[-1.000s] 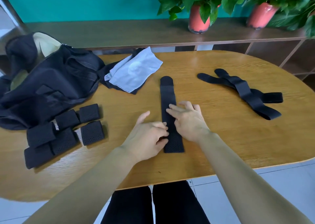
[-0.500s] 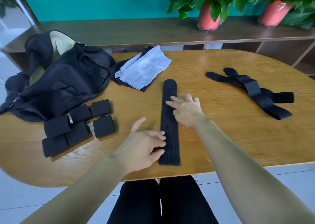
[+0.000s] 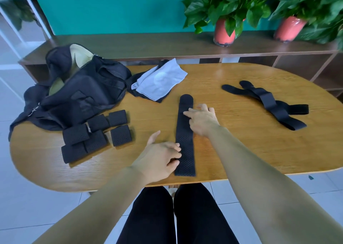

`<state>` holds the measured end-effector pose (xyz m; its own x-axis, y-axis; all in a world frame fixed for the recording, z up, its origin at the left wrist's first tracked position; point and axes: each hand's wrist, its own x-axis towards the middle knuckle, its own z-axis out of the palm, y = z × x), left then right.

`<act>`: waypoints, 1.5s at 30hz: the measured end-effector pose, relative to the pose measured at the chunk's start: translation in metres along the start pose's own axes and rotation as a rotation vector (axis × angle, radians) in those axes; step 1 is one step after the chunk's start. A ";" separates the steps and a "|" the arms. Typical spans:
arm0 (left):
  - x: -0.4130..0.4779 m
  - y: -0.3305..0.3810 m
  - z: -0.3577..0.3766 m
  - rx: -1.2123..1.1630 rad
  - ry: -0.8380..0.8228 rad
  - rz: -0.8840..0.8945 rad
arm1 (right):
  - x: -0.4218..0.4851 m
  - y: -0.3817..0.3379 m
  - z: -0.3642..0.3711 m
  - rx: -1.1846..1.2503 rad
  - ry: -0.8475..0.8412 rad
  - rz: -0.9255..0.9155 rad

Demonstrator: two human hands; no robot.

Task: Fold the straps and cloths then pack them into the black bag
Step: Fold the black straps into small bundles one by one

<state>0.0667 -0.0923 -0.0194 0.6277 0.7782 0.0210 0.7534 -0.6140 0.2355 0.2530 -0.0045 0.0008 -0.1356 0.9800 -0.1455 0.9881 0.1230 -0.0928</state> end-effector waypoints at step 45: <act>-0.002 0.021 0.017 -0.355 0.389 -0.428 | -0.117 -0.009 0.047 0.574 0.334 0.100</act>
<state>0.0840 -0.1091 -0.0307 0.1221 0.9746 0.1878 0.7680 -0.2126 0.6042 0.2567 -0.1272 -0.0281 0.0753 0.9895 0.1236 0.7864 0.0173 -0.6175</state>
